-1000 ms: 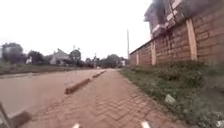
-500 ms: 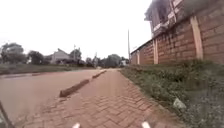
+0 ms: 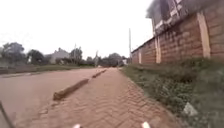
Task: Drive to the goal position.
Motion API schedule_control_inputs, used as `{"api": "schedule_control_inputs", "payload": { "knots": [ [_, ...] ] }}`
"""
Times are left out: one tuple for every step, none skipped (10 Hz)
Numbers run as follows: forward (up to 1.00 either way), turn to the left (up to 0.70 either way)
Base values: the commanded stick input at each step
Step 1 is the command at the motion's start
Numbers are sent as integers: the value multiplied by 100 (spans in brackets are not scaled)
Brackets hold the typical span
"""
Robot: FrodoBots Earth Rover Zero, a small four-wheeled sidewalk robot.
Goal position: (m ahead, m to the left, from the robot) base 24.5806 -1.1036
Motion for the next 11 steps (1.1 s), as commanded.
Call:
{"api": "schedule_control_inputs", "payload": {
  "knots": [
    [50, 0],
    [50, 0],
    [50, 0],
    [50, 0],
    [50, 0],
    [50, 0],
    [50, 0],
    [50, 0],
    [50, 0],
    [50, 0],
    [50, 0]
  ]
}}
